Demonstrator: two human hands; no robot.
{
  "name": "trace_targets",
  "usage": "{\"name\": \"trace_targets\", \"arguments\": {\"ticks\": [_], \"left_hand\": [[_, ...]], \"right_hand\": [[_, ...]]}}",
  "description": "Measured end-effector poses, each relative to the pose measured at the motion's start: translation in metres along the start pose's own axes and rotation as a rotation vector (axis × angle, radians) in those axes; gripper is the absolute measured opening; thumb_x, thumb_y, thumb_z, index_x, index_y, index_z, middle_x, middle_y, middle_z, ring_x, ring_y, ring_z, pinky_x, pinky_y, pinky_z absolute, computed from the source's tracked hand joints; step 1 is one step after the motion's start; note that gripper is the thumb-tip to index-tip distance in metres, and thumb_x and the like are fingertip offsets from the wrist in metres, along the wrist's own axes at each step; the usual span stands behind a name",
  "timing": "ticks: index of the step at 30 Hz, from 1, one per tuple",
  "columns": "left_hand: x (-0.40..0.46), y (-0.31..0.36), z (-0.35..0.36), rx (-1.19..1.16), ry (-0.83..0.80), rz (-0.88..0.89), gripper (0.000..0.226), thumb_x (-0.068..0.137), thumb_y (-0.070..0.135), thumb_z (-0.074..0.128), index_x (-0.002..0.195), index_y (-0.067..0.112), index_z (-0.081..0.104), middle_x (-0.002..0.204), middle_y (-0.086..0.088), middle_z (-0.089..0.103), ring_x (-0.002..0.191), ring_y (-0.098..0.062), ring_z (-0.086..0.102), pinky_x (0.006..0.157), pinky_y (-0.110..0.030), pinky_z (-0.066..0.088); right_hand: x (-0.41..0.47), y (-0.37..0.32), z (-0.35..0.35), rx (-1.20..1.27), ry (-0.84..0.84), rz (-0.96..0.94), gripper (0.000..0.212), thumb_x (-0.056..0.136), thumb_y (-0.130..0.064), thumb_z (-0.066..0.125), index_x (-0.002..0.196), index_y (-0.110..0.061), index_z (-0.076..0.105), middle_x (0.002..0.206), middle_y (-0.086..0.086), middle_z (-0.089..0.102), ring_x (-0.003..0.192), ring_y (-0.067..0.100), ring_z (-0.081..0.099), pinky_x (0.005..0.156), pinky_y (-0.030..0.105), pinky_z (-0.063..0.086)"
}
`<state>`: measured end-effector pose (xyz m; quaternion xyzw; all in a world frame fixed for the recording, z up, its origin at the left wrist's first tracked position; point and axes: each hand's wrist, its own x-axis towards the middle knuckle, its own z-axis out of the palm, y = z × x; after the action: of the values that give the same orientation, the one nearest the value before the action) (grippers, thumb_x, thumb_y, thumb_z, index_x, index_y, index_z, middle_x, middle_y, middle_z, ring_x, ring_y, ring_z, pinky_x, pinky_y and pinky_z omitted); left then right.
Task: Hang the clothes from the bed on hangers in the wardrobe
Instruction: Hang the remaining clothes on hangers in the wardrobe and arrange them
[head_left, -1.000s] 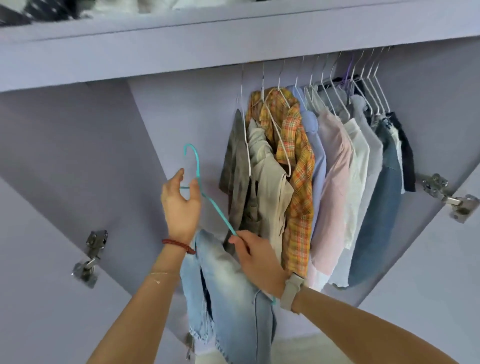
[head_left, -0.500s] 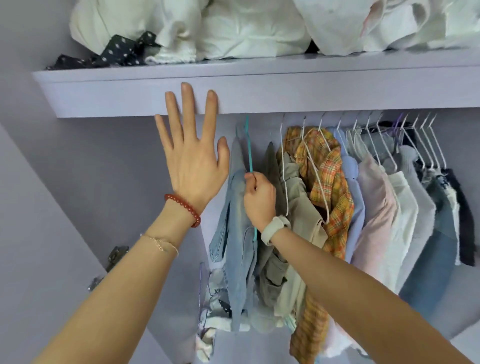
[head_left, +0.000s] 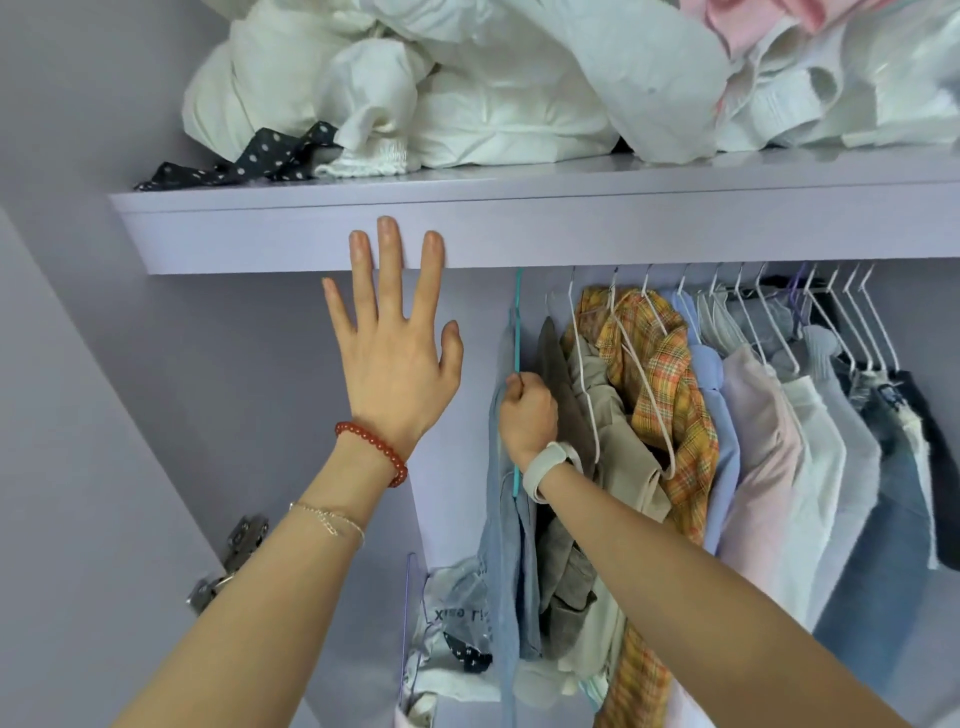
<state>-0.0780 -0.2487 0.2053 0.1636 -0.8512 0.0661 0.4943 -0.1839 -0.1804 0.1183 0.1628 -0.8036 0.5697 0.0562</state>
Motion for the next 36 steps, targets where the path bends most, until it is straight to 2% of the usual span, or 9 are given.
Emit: {"name": "trace_targets", "arguments": {"ticks": [4, 8, 12, 15, 18, 21, 26, 30, 36], "left_hand": [[-0.016, 0.003, -0.005, -0.087, -0.037, -0.032, 0.071, 0.082, 0.02, 0.05, 0.146, 0.02, 0.019, 0.154, -0.017, 0.012, 0.142, -0.035, 0.005, 0.109, -0.058, 0.013], [-0.058, 0.004, 0.003, -0.165, -0.102, -0.076, 0.061, 0.083, 0.024, 0.041, 0.142, 0.017, 0.03, 0.151, -0.017, 0.022, 0.14, -0.033, 0.013, 0.108, -0.057, 0.014], [-0.105, 0.019, 0.013, -0.239, -0.216, -0.078, 0.054, 0.084, 0.029, 0.035, 0.136, 0.014, 0.04, 0.144, -0.018, 0.036, 0.134, -0.036, 0.028, 0.103, -0.059, 0.026], [-0.146, 0.04, 0.018, -0.287, -0.319, 0.044, 0.048, 0.085, 0.027, 0.035, 0.129, 0.012, 0.045, 0.133, -0.018, 0.049, 0.126, -0.031, 0.035, 0.097, -0.059, 0.033], [-0.199, 0.068, 0.018, -0.361, -0.514, 0.137, 0.046, 0.084, 0.027, 0.033, 0.12, 0.009, 0.056, 0.126, -0.016, 0.055, 0.12, -0.031, 0.046, 0.095, -0.058, 0.038], [-0.257, 0.105, 0.011, -0.459, -0.735, 0.279, 0.047, 0.08, 0.027, 0.034, 0.111, 0.007, 0.063, 0.118, -0.017, 0.059, 0.11, -0.032, 0.055, 0.086, -0.056, 0.046], [-0.338, 0.19, -0.031, -0.668, -0.914, 0.572, 0.044, 0.075, 0.025, 0.036, 0.106, 0.009, 0.061, 0.111, -0.014, 0.062, 0.108, -0.027, 0.048, 0.084, -0.051, 0.047], [-0.398, 0.258, -0.093, -0.784, -1.041, 0.895, 0.046, 0.074, 0.029, 0.036, 0.103, 0.008, 0.065, 0.105, -0.012, 0.065, 0.099, -0.026, 0.062, 0.082, -0.05, 0.049], [-0.496, 0.342, -0.223, -0.941, -1.221, 1.369, 0.046, 0.075, 0.032, 0.039, 0.1, 0.005, 0.068, 0.097, -0.013, 0.069, 0.083, -0.029, 0.068, 0.07, -0.049, 0.055]], "right_hand": [[-0.024, 0.007, -0.012, -0.021, -0.133, -0.03, 0.034, 0.097, -0.016, 0.036, 0.127, -0.003, 0.045, 0.12, 0.021, 0.057, 0.109, 0.039, 0.053, 0.084, 0.036, 0.042], [-0.056, 0.023, -0.048, -0.08, -0.168, -0.168, 0.047, 0.097, -0.016, 0.039, 0.142, -0.008, 0.028, 0.14, 0.014, 0.039, 0.127, 0.027, 0.039, 0.101, 0.027, 0.031], [-0.093, 0.042, -0.097, -0.313, -0.019, -0.418, 0.045, 0.093, -0.019, 0.036, 0.134, -0.002, 0.041, 0.132, 0.017, 0.048, 0.122, 0.03, 0.044, 0.103, 0.029, 0.029], [-0.126, 0.078, -0.131, -0.515, 0.067, -0.437, 0.045, 0.091, -0.02, 0.032, 0.128, -0.002, 0.049, 0.129, 0.017, 0.053, 0.12, 0.033, 0.048, 0.104, 0.042, 0.034], [-0.188, 0.123, -0.161, -0.673, 0.11, -0.247, 0.046, 0.088, -0.021, 0.033, 0.128, -0.006, 0.05, 0.128, 0.016, 0.054, 0.118, 0.037, 0.05, 0.097, 0.055, 0.04], [-0.272, 0.161, -0.189, -0.797, 0.131, 0.03, 0.047, 0.085, -0.024, 0.032, 0.122, -0.006, 0.055, 0.122, 0.017, 0.058, 0.113, 0.04, 0.054, 0.089, 0.059, 0.042], [-0.418, 0.189, -0.252, -0.868, 0.226, 0.543, 0.055, 0.086, -0.033, 0.024, 0.126, -0.01, 0.054, 0.133, 0.013, 0.051, 0.127, 0.036, 0.042, 0.102, 0.056, 0.03], [-0.544, 0.189, -0.294, -0.892, 0.411, 0.811, 0.048, 0.078, -0.028, 0.032, 0.107, -0.008, 0.065, 0.11, 0.015, 0.065, 0.104, 0.037, 0.06, 0.083, 0.059, 0.046], [-0.74, 0.169, -0.316, -0.78, 0.835, 1.199, 0.048, 0.079, -0.026, 0.031, 0.11, -0.007, 0.063, 0.113, 0.015, 0.064, 0.108, 0.036, 0.059, 0.088, 0.055, 0.046]]}}
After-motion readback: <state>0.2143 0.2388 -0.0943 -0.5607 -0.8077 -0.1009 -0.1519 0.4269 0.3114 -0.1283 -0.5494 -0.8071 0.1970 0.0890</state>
